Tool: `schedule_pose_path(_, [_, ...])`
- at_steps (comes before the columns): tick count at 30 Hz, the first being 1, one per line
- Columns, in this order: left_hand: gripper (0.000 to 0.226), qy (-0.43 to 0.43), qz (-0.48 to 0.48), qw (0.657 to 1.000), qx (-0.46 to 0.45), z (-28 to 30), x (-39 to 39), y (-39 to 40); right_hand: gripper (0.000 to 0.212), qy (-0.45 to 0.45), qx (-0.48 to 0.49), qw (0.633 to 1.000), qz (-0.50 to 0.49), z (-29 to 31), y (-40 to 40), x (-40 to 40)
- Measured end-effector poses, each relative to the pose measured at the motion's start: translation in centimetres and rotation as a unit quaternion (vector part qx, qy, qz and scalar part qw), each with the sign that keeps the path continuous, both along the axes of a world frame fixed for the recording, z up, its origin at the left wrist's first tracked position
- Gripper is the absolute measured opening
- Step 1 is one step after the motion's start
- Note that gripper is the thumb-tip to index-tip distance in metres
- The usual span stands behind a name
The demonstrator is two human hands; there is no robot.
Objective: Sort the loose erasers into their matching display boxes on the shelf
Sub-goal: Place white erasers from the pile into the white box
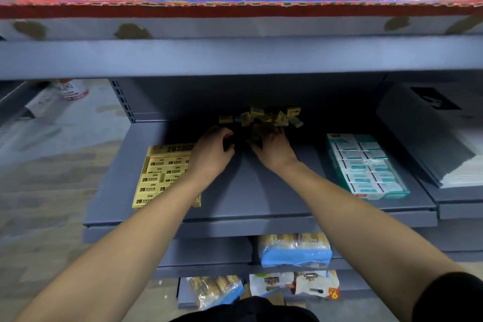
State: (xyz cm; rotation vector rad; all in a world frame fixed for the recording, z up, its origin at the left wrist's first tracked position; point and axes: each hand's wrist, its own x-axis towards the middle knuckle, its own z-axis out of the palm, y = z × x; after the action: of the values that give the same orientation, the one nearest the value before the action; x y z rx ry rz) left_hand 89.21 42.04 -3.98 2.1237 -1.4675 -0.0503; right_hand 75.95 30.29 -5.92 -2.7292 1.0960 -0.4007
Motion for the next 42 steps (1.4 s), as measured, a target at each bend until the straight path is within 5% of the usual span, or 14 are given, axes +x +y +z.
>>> schedule_pose_path(8, [0.033, 0.009, -0.007, 1.000, -0.002, 0.2, 0.2, -0.7, 0.031, -0.005, -0.017, 0.997, -0.070, 0.3, -0.3, 0.2])
schedule_pose_path(19, [0.046, 0.008, -0.003, 1.000, 0.018, 0.9, 0.0, -0.4, 0.051, -0.181, 0.037, 0.982, 0.042, 2.0, 2.0, -1.3])
schedule_pose_path(37, [0.022, 0.014, -0.051, 0.998, -0.037, 0.3, -1.0, 0.7, 0.030, -0.211, -0.024, 0.972, 0.097, 2.1, 4.0, -2.9])
schedule_pose_path(42, [0.046, 0.028, -0.057, 0.997, -0.038, 1.0, -3.0, -0.6, 0.030, -0.211, -0.043, 0.974, 0.073, 2.9, 3.1, -5.1])
